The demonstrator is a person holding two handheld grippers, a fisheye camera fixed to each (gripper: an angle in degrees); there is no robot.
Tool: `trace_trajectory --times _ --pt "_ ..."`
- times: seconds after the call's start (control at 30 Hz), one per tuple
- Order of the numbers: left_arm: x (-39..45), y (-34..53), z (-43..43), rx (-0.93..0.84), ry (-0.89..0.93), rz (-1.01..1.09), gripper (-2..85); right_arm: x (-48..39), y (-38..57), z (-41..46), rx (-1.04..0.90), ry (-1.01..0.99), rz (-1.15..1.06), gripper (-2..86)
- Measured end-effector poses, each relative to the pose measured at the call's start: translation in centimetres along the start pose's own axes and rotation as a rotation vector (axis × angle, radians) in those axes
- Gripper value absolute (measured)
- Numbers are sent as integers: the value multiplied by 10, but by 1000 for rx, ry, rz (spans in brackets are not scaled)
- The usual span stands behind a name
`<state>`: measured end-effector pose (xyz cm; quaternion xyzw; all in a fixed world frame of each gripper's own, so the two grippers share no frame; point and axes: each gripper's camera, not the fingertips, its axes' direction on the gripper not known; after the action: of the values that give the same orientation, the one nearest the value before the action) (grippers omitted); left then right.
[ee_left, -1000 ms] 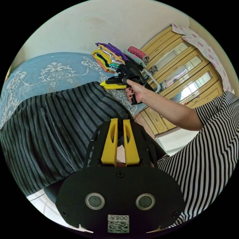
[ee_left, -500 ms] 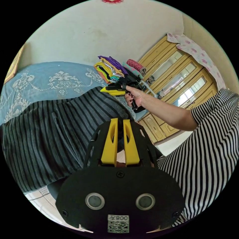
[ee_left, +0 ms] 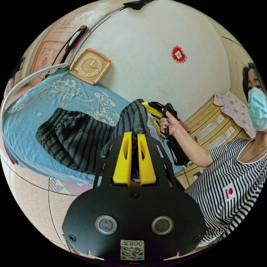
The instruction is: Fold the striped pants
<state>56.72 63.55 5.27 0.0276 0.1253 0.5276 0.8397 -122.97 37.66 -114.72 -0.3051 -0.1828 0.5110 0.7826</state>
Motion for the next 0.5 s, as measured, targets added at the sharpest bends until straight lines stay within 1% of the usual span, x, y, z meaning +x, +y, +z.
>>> trace_trajectory --times 0.07,0.17,0.43,0.5 --pt "-26 0 -19 29 -26 -55 23 -2 -20 54 -57 32 5 22" --pt "-65 -1 -48 75 -46 -130 22 2 -41 106 -113 31 28 21" --pt "-162 8 -94 151 -108 -342 24 5 -74 211 -222 94 27 12" --pt "-188 18 -99 176 -108 -438 26 9 -77 228 -250 98 19 8"
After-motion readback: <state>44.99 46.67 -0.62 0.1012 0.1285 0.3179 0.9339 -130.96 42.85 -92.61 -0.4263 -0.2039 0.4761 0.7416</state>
